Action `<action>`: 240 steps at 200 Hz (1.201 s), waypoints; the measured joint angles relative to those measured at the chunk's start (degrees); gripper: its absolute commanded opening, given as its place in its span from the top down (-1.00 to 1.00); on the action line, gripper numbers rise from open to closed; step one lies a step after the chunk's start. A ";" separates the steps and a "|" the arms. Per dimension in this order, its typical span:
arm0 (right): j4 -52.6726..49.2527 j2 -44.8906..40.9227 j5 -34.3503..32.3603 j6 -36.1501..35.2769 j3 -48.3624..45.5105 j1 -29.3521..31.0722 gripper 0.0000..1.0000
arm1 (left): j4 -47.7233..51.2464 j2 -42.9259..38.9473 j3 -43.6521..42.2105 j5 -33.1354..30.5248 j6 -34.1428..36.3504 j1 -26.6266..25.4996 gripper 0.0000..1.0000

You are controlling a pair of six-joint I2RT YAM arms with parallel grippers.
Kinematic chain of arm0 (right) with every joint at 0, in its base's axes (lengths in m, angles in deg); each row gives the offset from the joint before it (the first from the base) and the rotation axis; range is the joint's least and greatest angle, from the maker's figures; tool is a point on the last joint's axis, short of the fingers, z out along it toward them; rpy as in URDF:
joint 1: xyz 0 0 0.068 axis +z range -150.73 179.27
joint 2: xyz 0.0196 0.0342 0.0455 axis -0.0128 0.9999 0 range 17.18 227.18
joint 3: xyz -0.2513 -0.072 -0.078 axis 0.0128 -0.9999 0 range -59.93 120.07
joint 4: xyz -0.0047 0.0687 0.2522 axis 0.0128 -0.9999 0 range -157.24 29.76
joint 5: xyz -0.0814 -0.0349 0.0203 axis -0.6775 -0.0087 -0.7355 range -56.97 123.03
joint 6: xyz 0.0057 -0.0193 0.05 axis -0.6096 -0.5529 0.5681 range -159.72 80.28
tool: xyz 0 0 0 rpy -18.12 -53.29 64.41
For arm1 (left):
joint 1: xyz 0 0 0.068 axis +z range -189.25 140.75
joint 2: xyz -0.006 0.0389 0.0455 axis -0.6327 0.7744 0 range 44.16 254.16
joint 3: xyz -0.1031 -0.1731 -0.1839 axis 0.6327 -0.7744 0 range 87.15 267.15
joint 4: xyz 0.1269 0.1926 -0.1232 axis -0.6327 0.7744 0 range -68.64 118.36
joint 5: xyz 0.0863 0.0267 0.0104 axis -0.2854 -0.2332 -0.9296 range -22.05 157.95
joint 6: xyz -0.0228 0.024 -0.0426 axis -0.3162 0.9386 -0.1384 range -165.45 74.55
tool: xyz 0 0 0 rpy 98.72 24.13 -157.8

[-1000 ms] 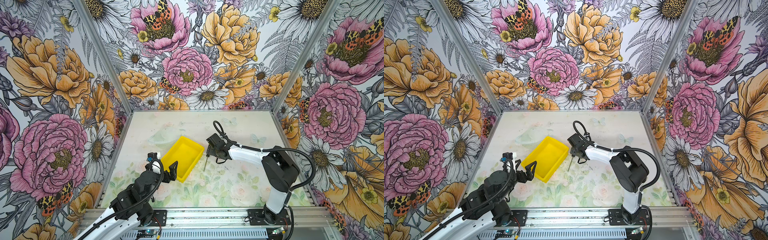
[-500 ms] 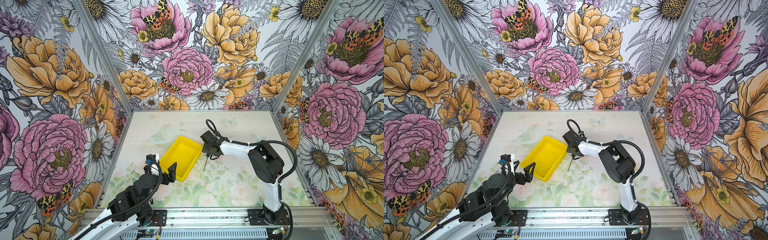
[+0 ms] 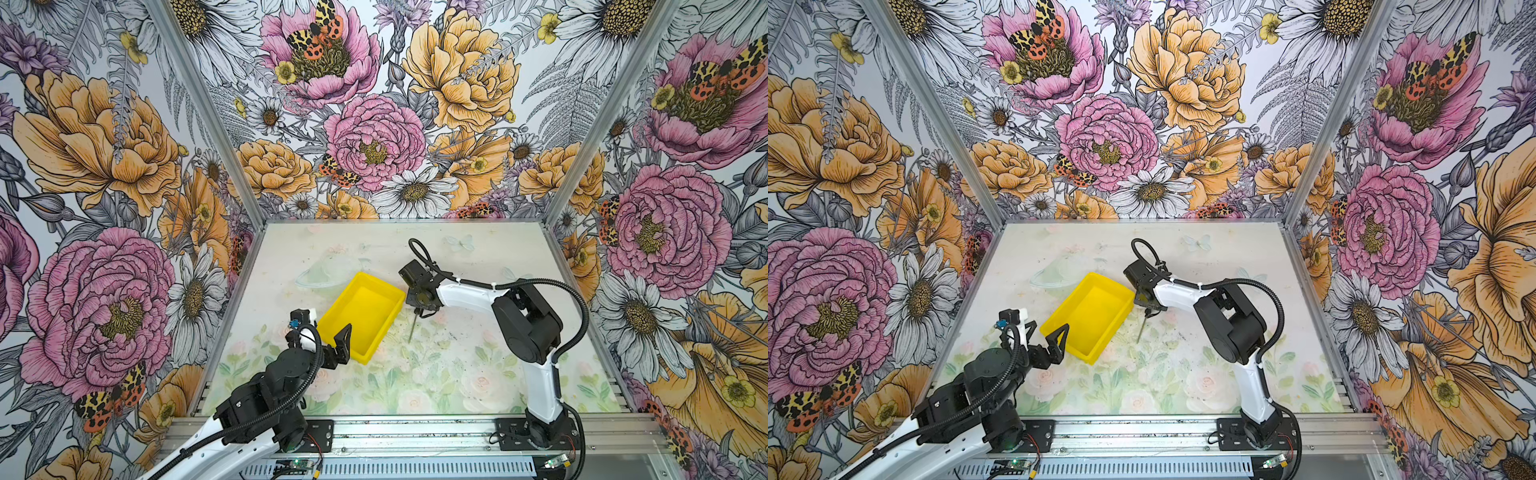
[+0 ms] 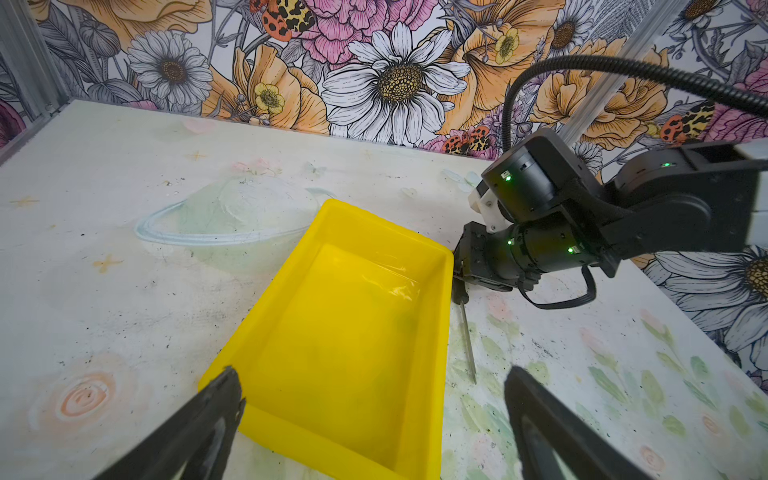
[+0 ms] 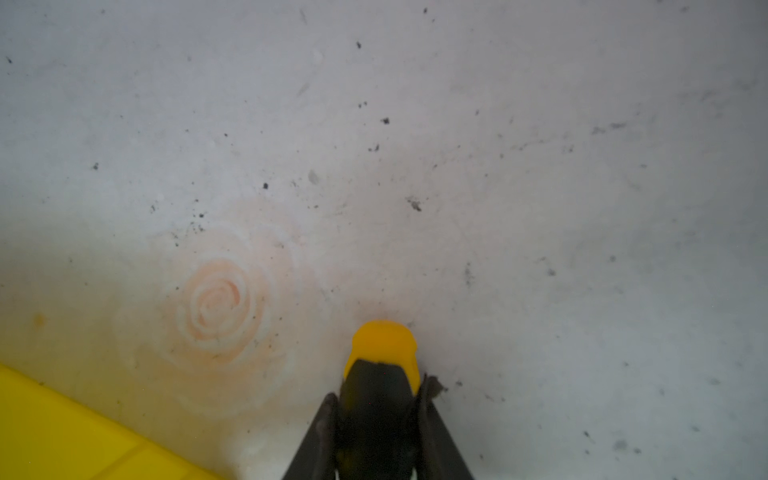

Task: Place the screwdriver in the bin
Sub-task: 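Lift the screwdriver upright with the right gripper, then carry the screwdriver over the yellow bin with the right gripper and lower it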

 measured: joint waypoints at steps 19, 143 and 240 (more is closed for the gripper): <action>0.02 0.00 -0.15 -0.07 -0.04 0.00 0.80 | 0.02 -0.02 -0.04 -0.15 0.00 0.00 -0.97; -3.45 -17.64 -2.64 -3.87 -8.52 2.23 1.00 | -0.02 -0.07 -0.26 -1.18 -0.20 0.00 -0.97; -0.79 -19.15 -2.27 2.82 0.24 12.13 1.00 | 0.00 -0.04 -0.76 -1.20 -1.03 0.00 -0.97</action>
